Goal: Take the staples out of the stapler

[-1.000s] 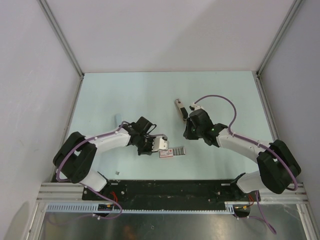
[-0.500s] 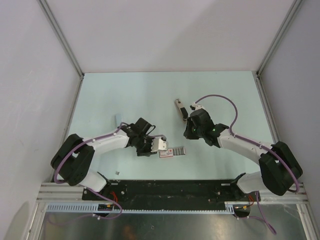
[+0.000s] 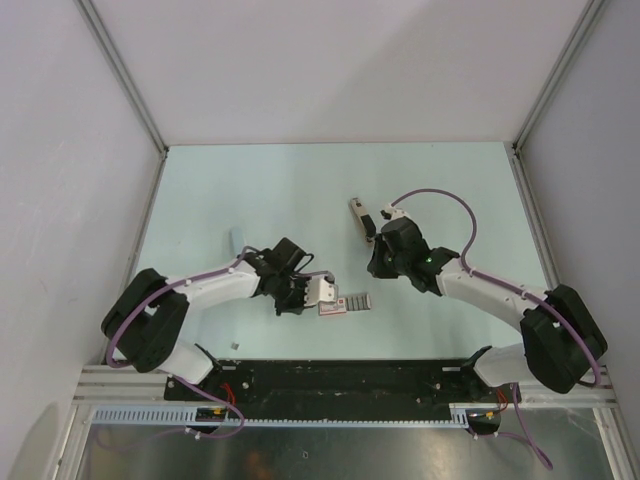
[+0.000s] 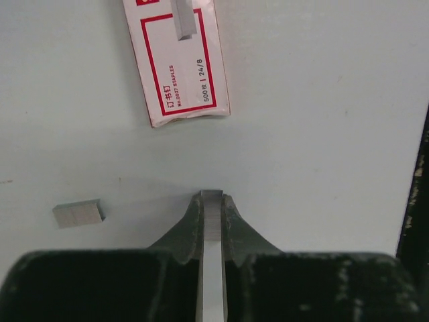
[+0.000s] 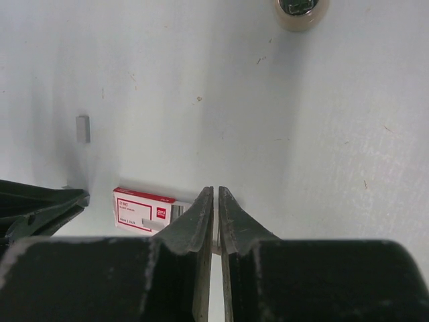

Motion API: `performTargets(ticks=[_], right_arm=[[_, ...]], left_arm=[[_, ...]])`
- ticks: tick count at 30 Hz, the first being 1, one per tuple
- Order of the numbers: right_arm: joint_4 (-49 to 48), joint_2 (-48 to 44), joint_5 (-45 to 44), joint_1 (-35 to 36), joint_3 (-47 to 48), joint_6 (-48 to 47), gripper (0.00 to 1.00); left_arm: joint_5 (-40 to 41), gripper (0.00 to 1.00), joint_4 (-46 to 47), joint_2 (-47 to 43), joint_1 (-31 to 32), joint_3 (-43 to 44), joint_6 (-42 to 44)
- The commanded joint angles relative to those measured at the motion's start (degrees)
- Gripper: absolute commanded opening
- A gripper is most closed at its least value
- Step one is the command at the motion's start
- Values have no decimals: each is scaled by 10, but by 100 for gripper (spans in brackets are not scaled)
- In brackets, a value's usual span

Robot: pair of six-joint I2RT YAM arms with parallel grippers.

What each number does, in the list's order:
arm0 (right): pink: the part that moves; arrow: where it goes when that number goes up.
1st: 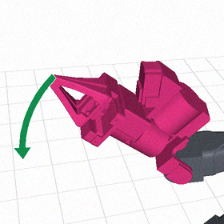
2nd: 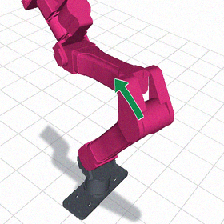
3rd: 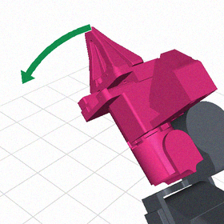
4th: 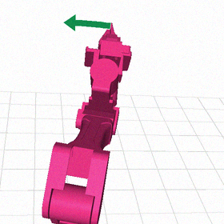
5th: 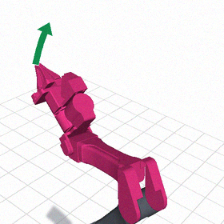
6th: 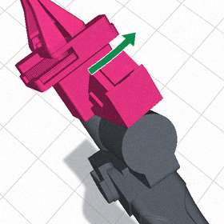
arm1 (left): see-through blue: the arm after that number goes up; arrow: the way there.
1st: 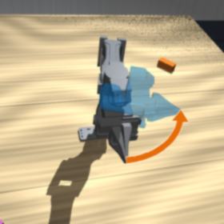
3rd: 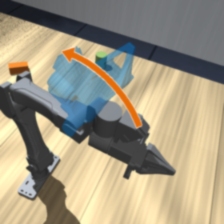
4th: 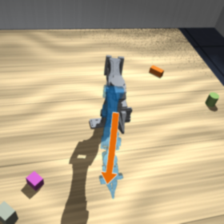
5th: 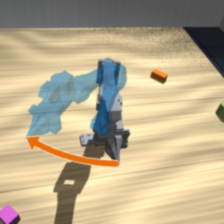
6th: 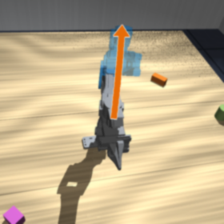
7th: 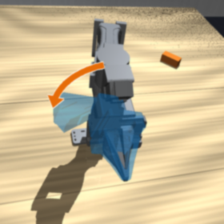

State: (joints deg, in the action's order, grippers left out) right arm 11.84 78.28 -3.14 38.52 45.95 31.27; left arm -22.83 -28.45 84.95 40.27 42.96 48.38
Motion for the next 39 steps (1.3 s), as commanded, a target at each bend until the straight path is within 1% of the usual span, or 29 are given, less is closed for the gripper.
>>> performTargets(ticks=[1, 5, 8, 11, 13, 15, 18, 21, 22, 27, 34, 39], right_arm=[[-17, -33, 4, -4, -1, -3, 13], [-42, -68, 31, -15, -1, -9, 21], [-75, -100, 71, -26, -1, -12, 31], [-121, -129, 127, -38, -1, -2, 38], [-162, -147, 168, -47, -1, 13, 41], [-203, -160, 206, -52, -1, 33, 42], [-272, -176, 239, -54, 3, 67, 44], [-326, -185, 257, -49, 8, 100, 46], [-339, -187, 259, -46, 9, 108, 47], [-401, -189, 270, -29, 12, 142, 50], [-444, -178, 272, 0, 14, 161, 51], [-462, -158, 270, 14, 20, 170, 49]], left_arm=[[-42, 2, -8, -33, 8, 41, -56], [-86, 0, -9, -83, -6, 116, -121], [-162, 0, -6, -97, -48, 214, -216], [-257, 0, 37, -98, -107, 299, -361], [-311, 0, 83, -96, -137, 330, -489], [-345, 0, 145, -97, -157, 334, -606], [-369, 0, 246, -107, -171, 309, -762], [-388, 0, 431, -120, -188, 247, -946], [-391, 0, 472, -125, -190, 231, -987], [-396, 2, 598, -138, -192, 173, -1097], [-390, 4, 665, -141, -192, 135, -1142], [-394, 4, 687, -139, -192, 123, -1154]])
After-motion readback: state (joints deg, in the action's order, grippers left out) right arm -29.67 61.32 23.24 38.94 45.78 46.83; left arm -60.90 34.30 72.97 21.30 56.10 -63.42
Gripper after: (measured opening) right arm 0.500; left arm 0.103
